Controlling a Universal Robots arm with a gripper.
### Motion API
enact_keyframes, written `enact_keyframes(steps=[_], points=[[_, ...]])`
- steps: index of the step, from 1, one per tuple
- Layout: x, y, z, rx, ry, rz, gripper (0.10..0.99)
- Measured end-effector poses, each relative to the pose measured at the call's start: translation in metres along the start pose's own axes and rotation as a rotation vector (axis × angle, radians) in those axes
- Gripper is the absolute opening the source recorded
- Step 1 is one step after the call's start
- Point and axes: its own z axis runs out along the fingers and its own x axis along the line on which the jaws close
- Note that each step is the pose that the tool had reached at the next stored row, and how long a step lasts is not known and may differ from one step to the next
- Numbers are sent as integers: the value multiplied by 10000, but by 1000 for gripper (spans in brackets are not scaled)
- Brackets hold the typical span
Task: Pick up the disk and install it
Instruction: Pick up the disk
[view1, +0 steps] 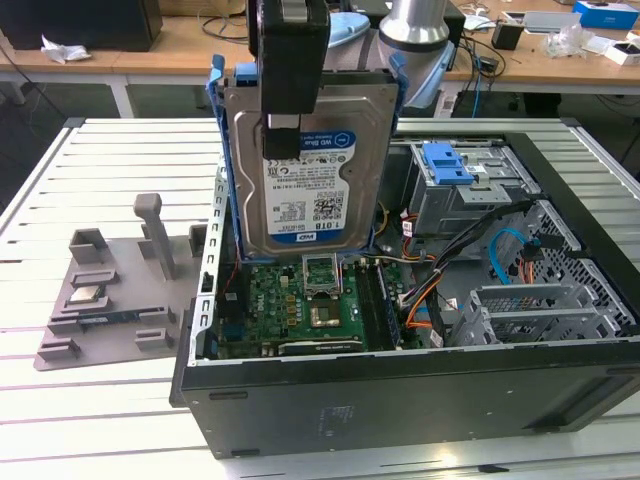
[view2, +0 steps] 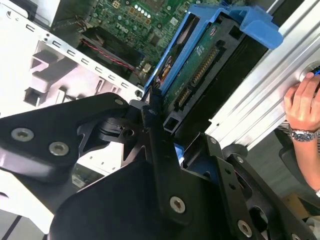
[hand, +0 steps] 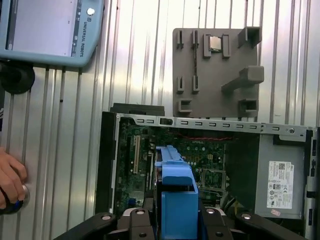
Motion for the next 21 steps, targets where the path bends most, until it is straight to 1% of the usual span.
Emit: enact_keyframes(steps=[2, 6, 8, 9, 10, 12, 13, 15, 18, 20, 21], points=[[50, 3, 1, 0, 0, 0, 369], [212, 15, 1, 0, 1, 0, 369], [262, 17, 2, 0, 0, 0, 369], [269, 6, 1, 0, 0, 0, 369], [273, -31, 0, -2, -1, 0, 369], [282, -134, -3, -15, -2, 2, 369], [289, -210, -6, -25, -2, -1, 369], [297, -296, -10, -37, -3, 1, 369], [316, -449, -15, -55, -4, 1, 369], [324, -510, -17, -63, -4, 0, 369], [330, -557, -19, -68, -5, -1, 369]])
